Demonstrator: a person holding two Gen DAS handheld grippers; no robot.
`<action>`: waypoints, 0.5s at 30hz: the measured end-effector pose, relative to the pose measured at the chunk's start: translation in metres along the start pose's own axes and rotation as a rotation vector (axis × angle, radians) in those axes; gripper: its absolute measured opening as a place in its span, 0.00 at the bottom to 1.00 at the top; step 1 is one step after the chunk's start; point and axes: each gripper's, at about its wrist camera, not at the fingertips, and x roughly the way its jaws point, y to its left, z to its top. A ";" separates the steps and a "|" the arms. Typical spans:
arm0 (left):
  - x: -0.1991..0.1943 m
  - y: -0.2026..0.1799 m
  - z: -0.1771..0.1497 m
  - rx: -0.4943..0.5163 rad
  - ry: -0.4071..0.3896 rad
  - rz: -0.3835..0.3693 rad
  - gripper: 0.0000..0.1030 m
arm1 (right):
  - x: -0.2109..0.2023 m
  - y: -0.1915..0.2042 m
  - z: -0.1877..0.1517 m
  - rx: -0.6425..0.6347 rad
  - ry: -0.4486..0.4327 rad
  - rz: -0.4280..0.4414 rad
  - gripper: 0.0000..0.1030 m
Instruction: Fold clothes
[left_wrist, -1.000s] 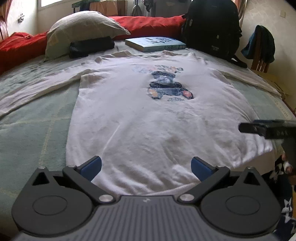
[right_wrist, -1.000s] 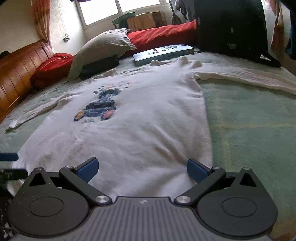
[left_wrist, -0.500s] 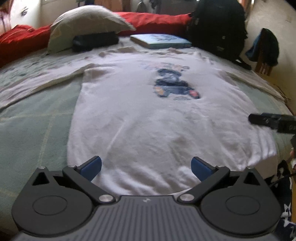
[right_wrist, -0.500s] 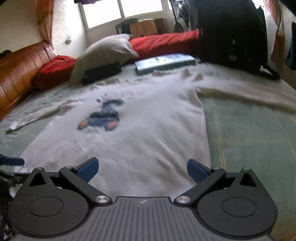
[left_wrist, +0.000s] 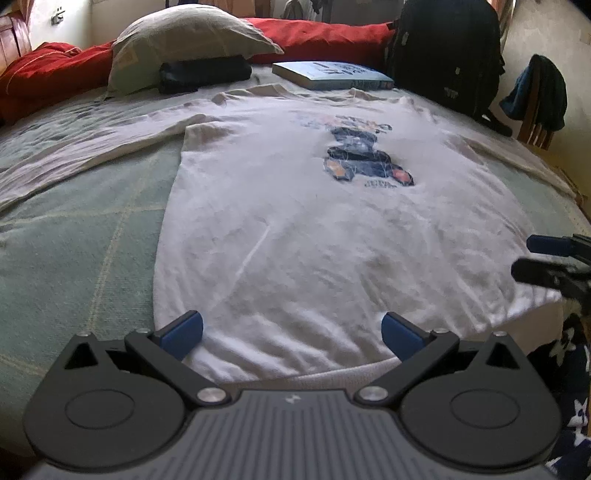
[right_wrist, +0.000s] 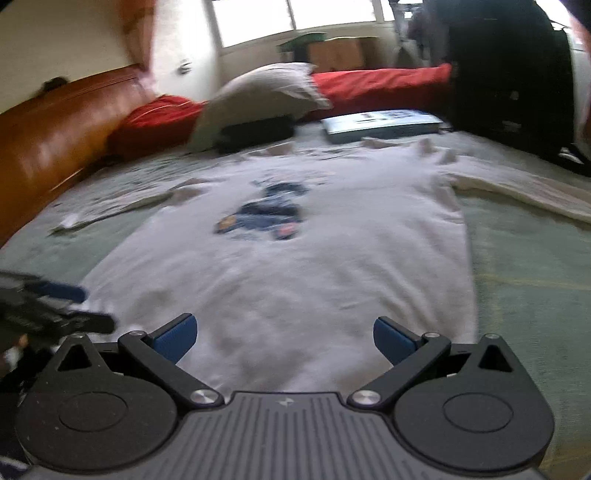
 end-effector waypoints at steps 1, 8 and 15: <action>0.000 -0.001 -0.001 0.005 0.001 0.002 0.99 | 0.000 0.003 -0.002 -0.009 0.008 0.017 1.00; -0.001 0.002 -0.002 -0.004 0.000 0.000 0.99 | -0.001 0.014 -0.023 -0.042 0.067 0.054 1.00; -0.010 -0.004 0.006 -0.006 -0.041 -0.040 0.99 | -0.014 0.013 -0.024 -0.016 0.032 0.040 1.00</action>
